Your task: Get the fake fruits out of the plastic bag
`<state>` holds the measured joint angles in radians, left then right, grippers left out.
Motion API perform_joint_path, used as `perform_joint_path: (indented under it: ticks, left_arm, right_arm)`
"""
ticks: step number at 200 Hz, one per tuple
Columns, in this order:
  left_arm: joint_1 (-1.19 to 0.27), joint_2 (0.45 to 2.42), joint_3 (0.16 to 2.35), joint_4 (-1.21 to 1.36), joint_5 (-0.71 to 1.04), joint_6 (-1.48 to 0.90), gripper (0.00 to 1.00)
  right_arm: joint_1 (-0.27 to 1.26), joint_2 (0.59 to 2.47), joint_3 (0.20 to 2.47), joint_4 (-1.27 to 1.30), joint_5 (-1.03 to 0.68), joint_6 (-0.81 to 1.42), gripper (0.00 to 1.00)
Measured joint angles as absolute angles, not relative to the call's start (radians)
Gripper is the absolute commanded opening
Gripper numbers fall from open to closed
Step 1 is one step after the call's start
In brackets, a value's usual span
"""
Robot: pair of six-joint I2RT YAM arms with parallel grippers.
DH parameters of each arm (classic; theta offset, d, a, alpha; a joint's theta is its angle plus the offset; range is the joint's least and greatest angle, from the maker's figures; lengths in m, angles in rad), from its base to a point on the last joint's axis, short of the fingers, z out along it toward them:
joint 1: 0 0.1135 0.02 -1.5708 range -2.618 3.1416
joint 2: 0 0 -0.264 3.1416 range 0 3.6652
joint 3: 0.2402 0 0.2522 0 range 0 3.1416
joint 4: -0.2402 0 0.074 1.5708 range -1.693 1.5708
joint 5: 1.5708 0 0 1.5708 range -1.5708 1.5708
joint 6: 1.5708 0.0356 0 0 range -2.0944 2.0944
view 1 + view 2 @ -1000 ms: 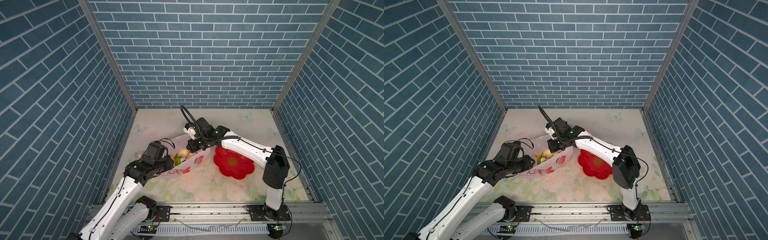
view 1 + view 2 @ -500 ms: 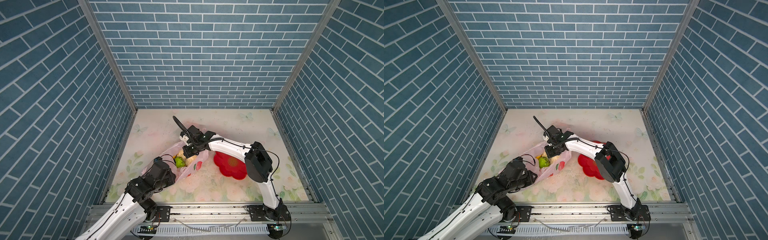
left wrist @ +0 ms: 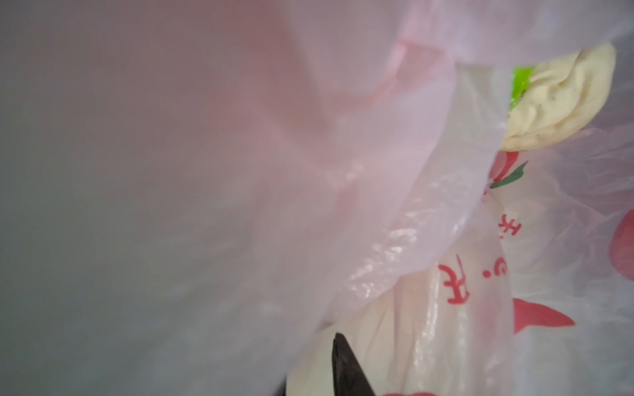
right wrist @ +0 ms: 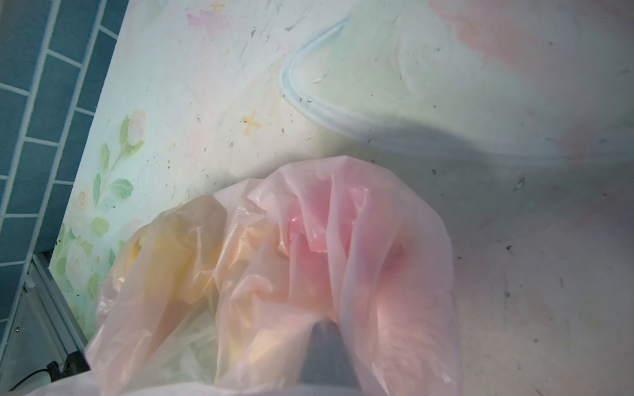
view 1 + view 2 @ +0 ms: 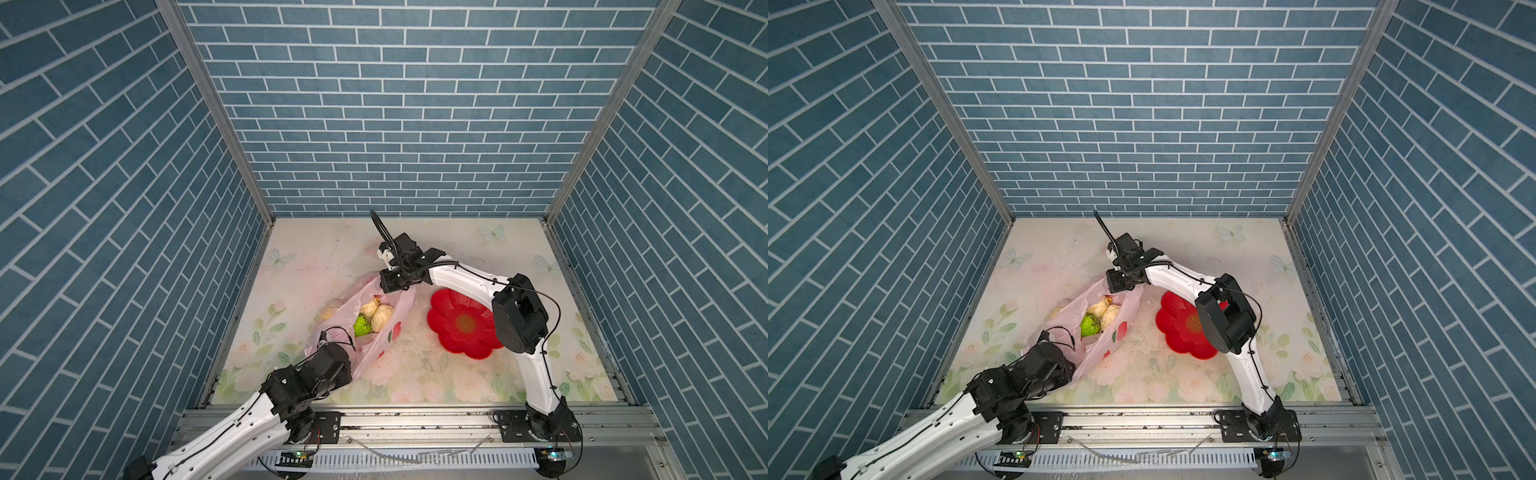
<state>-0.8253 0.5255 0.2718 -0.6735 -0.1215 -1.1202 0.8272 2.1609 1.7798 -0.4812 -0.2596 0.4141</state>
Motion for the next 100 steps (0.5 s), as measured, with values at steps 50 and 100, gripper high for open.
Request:
perform_joint_path:
  ticks: [50, 100]
  left_arm:
    - [-0.85, 0.677, 0.37, -0.635, -0.227, -1.124, 0.37]
    - [-0.863, 0.684, 0.591, -0.74, -0.336, -1.087, 0.54]
  right_arm:
    - [0.816, 2.167, 1.779, -0.481, -0.271, 0.413, 0.0]
    - [0.859, 2.037, 1.705, -0.498, -0.265, 0.413, 0.03]
